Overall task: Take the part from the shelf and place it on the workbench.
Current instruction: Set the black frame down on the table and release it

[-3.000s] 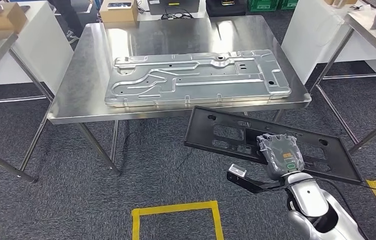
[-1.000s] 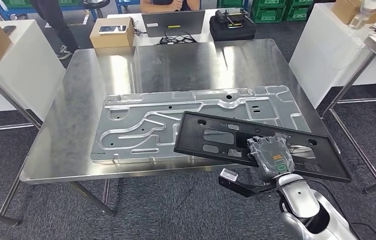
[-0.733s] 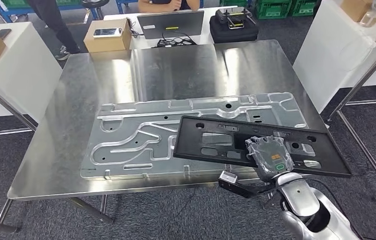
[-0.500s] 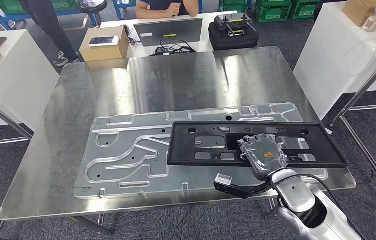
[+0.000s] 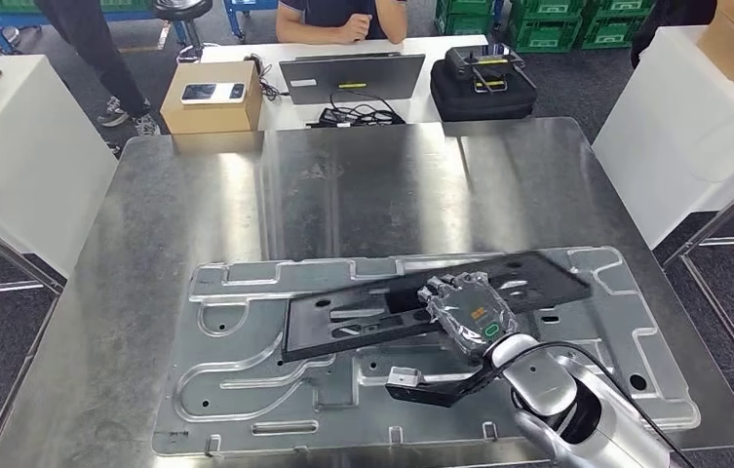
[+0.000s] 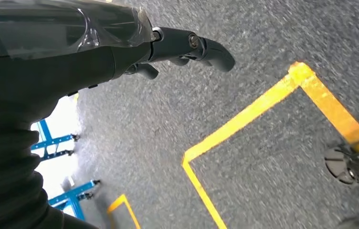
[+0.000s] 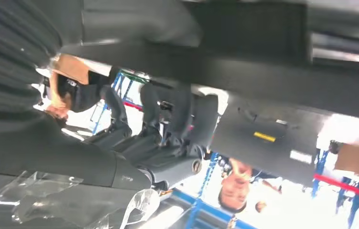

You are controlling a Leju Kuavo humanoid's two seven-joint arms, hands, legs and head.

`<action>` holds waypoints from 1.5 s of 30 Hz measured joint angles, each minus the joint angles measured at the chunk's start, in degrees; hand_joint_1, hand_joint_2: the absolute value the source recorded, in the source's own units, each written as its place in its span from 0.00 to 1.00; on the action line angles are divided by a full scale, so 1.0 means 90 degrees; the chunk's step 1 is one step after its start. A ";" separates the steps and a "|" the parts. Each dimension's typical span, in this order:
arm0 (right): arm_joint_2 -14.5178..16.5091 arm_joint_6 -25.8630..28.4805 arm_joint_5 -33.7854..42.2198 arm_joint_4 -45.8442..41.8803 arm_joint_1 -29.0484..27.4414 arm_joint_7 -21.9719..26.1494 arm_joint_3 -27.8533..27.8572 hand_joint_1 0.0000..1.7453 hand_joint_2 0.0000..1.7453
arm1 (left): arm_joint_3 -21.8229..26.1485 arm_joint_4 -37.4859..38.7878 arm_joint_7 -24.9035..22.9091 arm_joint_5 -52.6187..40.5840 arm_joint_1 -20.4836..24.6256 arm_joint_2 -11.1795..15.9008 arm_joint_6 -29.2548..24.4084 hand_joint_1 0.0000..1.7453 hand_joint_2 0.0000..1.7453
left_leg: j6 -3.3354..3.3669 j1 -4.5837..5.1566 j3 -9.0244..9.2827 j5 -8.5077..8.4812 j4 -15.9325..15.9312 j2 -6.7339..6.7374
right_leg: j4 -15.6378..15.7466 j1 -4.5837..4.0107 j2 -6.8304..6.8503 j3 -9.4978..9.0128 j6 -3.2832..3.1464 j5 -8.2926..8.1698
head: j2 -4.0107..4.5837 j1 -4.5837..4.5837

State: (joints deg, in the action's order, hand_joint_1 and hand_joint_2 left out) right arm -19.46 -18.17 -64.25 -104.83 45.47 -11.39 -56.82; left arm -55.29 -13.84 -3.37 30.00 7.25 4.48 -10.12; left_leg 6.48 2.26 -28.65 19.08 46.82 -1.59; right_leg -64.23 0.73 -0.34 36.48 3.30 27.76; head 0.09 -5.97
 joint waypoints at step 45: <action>0.0093 0.0135 0.0010 0.0485 -0.0040 -0.0133 -0.0522 0.00 0.00 | -0.0117 0.0000 -0.0026 0.0002 0.0004 -0.0002 -0.0101 0.00 0.00 | -0.0623 -0.0366 -0.0463 0.1341 0.1825 0.0095 | 0.1894 0.0098 0.0010 -0.0604 -0.0201 -0.1052 | 0.0000 -0.0019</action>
State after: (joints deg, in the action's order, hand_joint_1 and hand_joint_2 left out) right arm -18.62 -16.96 -64.16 -100.47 45.11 -12.59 -61.52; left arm -56.35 -13.84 -3.61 30.01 7.28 4.45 -11.03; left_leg 0.87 -1.03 -32.81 31.15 63.25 -0.73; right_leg -47.18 1.61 -0.25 31.04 1.50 18.30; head 0.09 -6.14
